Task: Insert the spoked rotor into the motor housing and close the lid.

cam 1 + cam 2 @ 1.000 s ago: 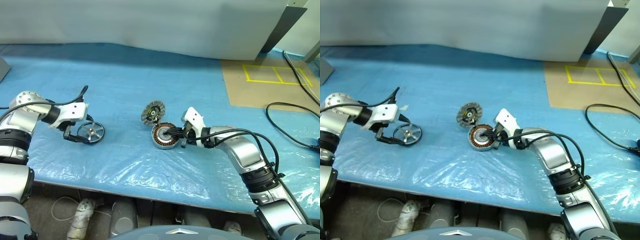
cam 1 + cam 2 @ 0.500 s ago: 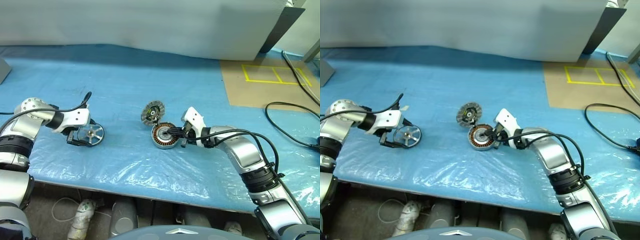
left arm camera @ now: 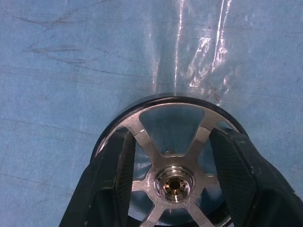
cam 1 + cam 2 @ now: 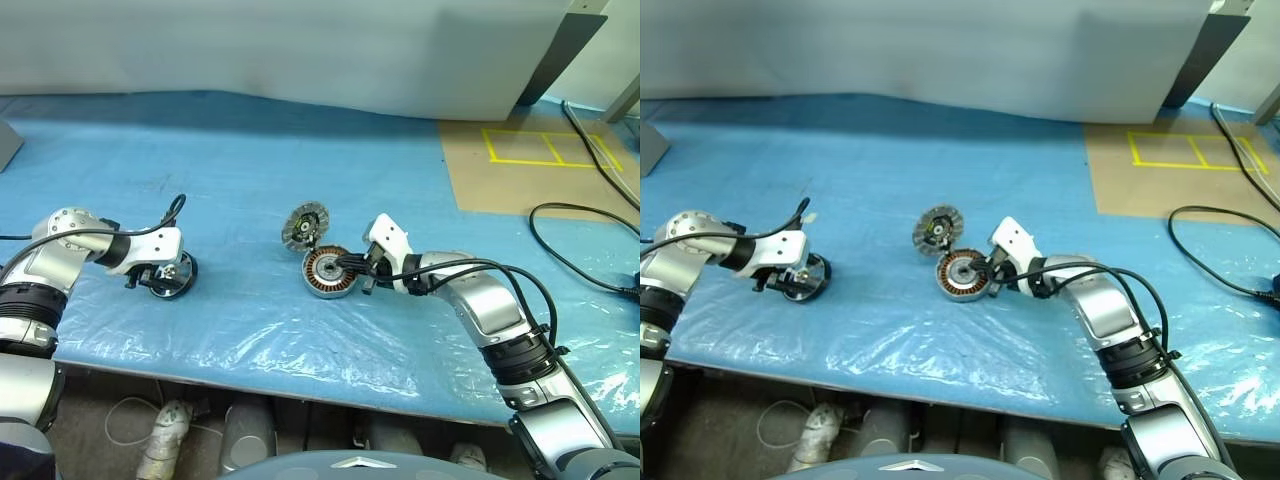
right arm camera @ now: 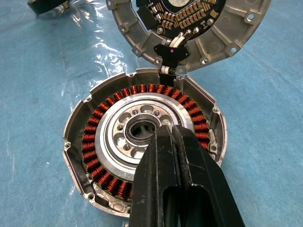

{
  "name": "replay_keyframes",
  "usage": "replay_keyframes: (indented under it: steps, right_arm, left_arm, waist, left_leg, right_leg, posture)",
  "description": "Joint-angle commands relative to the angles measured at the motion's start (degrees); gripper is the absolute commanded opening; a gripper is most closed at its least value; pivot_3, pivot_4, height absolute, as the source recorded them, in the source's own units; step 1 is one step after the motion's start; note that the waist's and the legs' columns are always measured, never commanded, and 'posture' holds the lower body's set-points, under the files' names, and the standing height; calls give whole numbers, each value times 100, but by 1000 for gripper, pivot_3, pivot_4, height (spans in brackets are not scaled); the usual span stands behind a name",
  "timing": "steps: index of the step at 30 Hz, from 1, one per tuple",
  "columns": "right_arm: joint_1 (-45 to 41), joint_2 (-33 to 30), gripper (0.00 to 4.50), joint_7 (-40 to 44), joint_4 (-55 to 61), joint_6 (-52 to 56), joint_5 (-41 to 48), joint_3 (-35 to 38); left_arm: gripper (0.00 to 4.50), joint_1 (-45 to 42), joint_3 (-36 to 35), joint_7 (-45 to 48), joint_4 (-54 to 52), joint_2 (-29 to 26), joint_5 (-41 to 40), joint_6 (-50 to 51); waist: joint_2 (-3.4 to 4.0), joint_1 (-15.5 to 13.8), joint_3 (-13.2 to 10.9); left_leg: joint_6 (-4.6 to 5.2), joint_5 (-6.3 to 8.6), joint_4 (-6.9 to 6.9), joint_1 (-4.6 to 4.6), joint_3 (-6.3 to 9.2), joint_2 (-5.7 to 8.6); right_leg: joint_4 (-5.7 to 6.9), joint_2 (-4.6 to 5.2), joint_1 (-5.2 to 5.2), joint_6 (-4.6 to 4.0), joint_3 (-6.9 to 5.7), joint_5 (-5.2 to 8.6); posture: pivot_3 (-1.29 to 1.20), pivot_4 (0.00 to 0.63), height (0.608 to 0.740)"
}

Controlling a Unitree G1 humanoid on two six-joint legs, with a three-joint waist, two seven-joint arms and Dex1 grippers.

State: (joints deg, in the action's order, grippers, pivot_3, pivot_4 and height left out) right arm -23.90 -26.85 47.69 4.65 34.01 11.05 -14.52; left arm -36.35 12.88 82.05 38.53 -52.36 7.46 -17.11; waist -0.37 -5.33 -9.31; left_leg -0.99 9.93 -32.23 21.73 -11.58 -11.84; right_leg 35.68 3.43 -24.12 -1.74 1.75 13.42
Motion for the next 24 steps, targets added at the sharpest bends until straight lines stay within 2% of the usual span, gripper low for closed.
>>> replay_keyframes:
  steps: [1,7,12,16,20,24]
  right_arm:
    - [-20,-12,0,-20,-2,-70,-25,28]
    - [-28,10,0,39,88,80,191,188]
    - [75,-148,0,239,632,461,799,703]
    - [340,-420,0,209,1085,690,1100,1126]
    - [743,-592,0,-36,1453,932,1313,1574]
    - [972,-632,0,-270,1642,1082,1380,1755]
  left_arm:
    - [2613,307,152,58,5,-30,110,124]
    - [2613,370,-464,278,-774,249,-949,893]
    - [2613,246,-959,371,-1715,368,-1897,1972]
    - [2613,422,-1032,358,-2617,402,-2335,2594]
    - [2613,537,-989,163,-3483,678,-2822,3309]
    - [2613,636,-871,66,-3582,721,-2722,3340]
  waist:
    - [1,0,0]
    - [4,-20,-1]
    - [-21,-56,-18]
    - [-24,-52,-19]
    - [-24,-49,-19]
    - [-23,-6,-20]
  left_leg:
    - [0,0,0,0,0,0]
    - [0,0,2,0,-2,1]
    - [1,0,-12,33,-5,-1]
    - [0,0,-5,36,-3,0]
    - [-1,0,4,37,-3,3]
    - [0,0,2,35,-1,4]
  right_leg:
    - [-1,0,0,0,0,0]
    - [-2,4,0,2,2,2]
    - [1,4,-13,1,-14,2]
    - [-3,3,-15,1,-14,2]
    - [-4,-1,-16,0,-21,2]
    - [-4,-4,-17,-1,-19,3]
  posture:
    - [0,150,740]
    - [0,150,740]
    - [0,150,740]
    - [0,150,740]
    - [0,150,740]
    - [0,150,740]
